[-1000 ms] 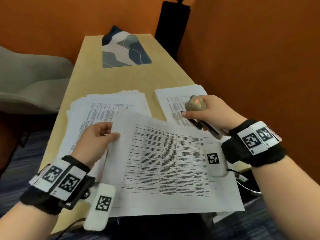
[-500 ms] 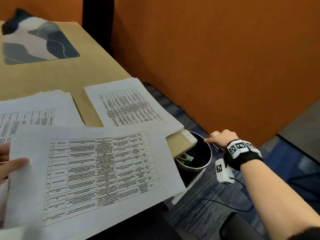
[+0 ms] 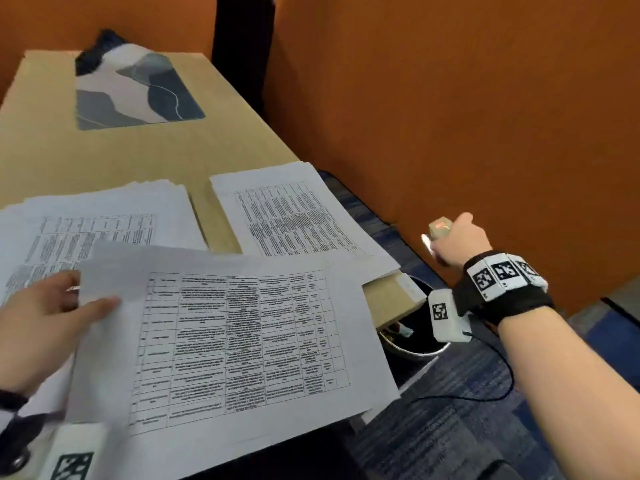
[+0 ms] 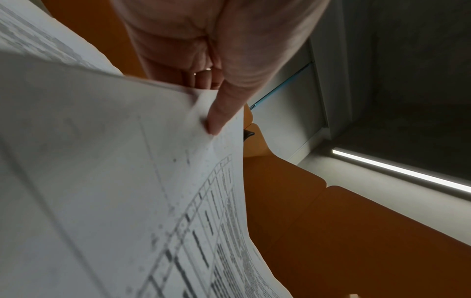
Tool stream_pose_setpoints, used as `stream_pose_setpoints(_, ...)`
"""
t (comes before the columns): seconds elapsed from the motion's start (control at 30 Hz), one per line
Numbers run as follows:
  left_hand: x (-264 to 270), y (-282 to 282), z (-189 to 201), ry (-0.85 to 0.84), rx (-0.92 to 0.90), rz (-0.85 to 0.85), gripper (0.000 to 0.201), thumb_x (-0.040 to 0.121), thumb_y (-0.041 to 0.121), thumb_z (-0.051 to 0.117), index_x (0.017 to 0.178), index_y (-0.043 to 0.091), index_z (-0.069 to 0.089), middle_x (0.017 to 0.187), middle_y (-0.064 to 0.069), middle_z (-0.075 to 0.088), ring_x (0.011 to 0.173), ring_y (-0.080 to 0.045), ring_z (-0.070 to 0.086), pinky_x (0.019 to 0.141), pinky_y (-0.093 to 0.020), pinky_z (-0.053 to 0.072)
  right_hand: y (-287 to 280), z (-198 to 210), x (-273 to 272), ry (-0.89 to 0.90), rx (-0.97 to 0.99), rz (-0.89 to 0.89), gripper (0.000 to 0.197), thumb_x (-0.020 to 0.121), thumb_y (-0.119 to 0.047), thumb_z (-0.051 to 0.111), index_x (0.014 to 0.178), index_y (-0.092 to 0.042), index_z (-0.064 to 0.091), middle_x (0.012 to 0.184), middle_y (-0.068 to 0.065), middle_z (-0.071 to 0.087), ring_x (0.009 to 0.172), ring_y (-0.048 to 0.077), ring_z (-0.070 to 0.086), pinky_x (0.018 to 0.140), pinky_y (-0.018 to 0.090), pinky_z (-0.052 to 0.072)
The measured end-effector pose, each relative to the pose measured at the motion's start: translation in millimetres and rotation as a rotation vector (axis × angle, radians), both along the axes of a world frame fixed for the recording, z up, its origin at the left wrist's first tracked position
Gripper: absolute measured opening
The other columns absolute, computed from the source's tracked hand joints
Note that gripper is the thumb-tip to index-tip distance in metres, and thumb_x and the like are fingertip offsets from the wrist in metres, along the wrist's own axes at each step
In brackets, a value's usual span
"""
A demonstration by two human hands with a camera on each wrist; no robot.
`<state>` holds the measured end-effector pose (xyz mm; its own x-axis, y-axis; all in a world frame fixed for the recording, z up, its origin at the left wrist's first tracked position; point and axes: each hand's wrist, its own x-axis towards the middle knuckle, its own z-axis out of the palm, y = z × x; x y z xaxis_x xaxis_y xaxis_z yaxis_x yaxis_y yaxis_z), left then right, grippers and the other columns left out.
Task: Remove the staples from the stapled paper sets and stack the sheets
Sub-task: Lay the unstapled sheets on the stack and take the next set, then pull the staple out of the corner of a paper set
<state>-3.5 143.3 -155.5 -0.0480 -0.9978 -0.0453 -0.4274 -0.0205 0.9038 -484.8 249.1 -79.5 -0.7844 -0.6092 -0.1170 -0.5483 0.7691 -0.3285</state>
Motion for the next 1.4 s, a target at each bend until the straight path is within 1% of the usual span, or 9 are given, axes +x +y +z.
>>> stream_pose_setpoints(0.17,-34.8,30.8,46.2,0.044,-0.034,-0.018,0.024,0.083,0.002,0.064,0.093,0.023,0.059,0.082,-0.007,0.071,0.075,-0.028,0.066,0.076,-0.042,0.053,-75.3,43.3,89.6,0.189,-0.104,0.638,0.036,0.084,-0.012,0.063,0.116,-0.003,0.05,0.114,0.018,0.058,0.1,0.029,0.055,0.077,0.032,0.042)
stream_pose_setpoints(0.33,-42.2,32.1,50.7,-0.052,-0.059,0.009,0.034,0.085,0.009,0.064,0.112,0.024,0.05,0.081,0.002,0.068,0.075,-0.017,0.064,0.063,-0.026,0.045,-128.7,25.6,172.2,0.325,0.164,1.027,0.033,0.084,-0.012,0.062,0.116,-0.007,0.058,0.115,0.014,0.062,0.108,0.03,0.056,0.087,0.034,0.044)
stream_pose_setpoints(0.5,-43.3,33.9,55.5,-0.09,-0.084,0.028,0.047,0.084,0.008,0.063,0.125,0.025,0.047,0.079,0.006,0.066,0.073,-0.009,0.061,0.059,-0.018,0.04,-147.8,-4.9,197.0,0.328,0.367,1.067,0.033,0.088,-0.013,0.057,0.12,-0.008,0.059,0.12,0.013,0.062,0.11,0.029,0.058,0.094,0.034,0.047)
stream_pose_setpoints(0.73,-43.4,39.5,60.9,-0.086,-0.18,0.022,0.055,0.08,0.007,0.067,0.124,0.028,0.043,0.06,0.004,0.056,0.052,0.0,0.046,0.05,-0.011,0.032,-108.2,35.8,247.7,-0.217,-0.111,1.274,0.054,0.094,-0.034,0.05,0.143,-0.017,0.036,0.146,0.005,0.037,0.135,0.018,0.033,0.107,0.026,0.023)
stream_pose_setpoints(0.9,-42.1,40.2,60.4,-0.018,-0.22,0.033,0.052,0.076,0.003,0.068,0.108,0.033,0.041,0.053,0.008,0.05,0.045,0.0,0.044,0.048,-0.011,0.033,-94.7,26.2,266.2,0.021,-0.219,1.291,0.04,0.083,-0.02,0.067,0.121,-0.01,0.058,0.11,0.008,0.059,0.101,0.02,0.052,0.078,0.018,0.031)
stream_pose_setpoints(1.0,-40.2,40.0,57.1,0.018,-0.205,0.042,0.04,0.077,0.004,0.068,0.092,0.034,0.046,0.061,0.005,0.06,0.055,-0.008,0.053,0.056,-0.02,0.039,-91.0,21.8,263.3,-0.127,-0.429,1.249,0.006,0.077,-0.005,0.07,0.08,-0.007,0.065,0.077,-0.004,0.056,0.075,0.008,0.05,0.061,0.011,0.032)
stream_pose_setpoints(1.1,-38.7,38.3,54.8,0.026,-0.182,0.018,0.028,0.078,0.006,0.068,0.079,0.032,0.056,0.065,0.012,0.062,0.06,-0.005,0.054,0.057,-0.013,0.039,-85.8,19.0,259.8,-0.346,-0.425,1.29,0.019,0.079,0.004,0.066,0.07,-0.01,0.058,0.073,-0.007,0.059,0.066,-0.01,0.055,0.065,0.003,0.04)
stream_pose_setpoints(1.27,-38.7,38.8,58.1,0.062,-0.097,-0.034,0.024,0.075,0.015,0.074,0.099,0.018,0.07,0.086,0.002,0.07,0.082,-0.019,0.065,0.075,-0.031,0.054,-91.4,12.2,255.2,-0.607,-0.388,1.267,0.029,0.084,0.004,0.06,0.078,-0.021,0.047,0.065,0.0,0.049,0.064,0.015,0.047,0.064,0.034,0.041)
stream_pose_setpoints(1.4,-42.3,40.1,63.8,0.112,-0.083,-0.073,0.029,0.078,0.005,0.07,0.102,0.02,0.066,0.097,-0.004,0.071,0.091,-0.021,0.067,0.085,-0.041,0.054,-99.9,10.9,258.3,-0.628,-0.254,1.287,0.031,0.088,-0.001,0.057,0.102,-0.026,0.046,0.066,0.01,0.046,0.056,0.015,0.045,0.054,0.028,0.038)
